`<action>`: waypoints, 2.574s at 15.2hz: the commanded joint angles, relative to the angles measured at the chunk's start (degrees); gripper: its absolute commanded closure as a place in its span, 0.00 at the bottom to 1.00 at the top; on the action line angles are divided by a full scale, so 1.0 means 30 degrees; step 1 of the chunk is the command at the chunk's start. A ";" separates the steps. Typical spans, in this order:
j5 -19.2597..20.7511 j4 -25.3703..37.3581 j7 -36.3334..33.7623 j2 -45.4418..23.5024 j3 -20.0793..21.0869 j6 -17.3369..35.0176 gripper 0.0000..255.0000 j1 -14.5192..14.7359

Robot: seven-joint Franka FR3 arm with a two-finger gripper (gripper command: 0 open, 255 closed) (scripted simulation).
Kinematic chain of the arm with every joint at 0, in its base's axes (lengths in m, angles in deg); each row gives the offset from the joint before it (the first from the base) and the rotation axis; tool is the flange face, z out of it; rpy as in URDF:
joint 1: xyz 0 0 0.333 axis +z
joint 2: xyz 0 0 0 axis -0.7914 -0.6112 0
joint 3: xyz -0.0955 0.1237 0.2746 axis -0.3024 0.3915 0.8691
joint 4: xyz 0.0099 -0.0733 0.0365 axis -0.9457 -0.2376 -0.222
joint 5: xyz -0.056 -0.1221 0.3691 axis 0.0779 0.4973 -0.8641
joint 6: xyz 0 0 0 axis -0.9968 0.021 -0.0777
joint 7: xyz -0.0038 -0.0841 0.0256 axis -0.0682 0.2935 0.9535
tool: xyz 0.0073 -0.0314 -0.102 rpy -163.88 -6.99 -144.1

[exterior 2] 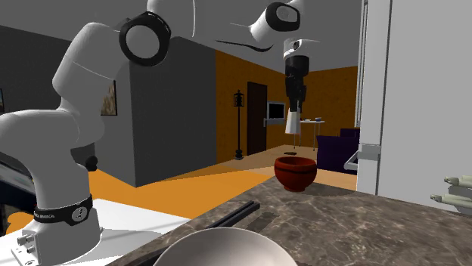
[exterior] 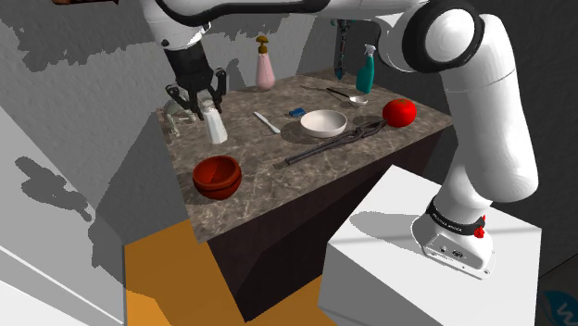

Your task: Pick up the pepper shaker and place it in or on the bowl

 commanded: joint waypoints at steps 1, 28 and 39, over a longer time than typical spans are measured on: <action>0.1211 0.6610 0.0021 -0.3627 -0.0480 -0.2886 1.00 0.2543; 0.0347 -0.3288 -0.1335 -0.0965 -0.0011 0.3920 1.00 0.0030; 0.0545 0.0588 -0.0964 -0.1780 -0.0108 0.0978 0.00 0.1056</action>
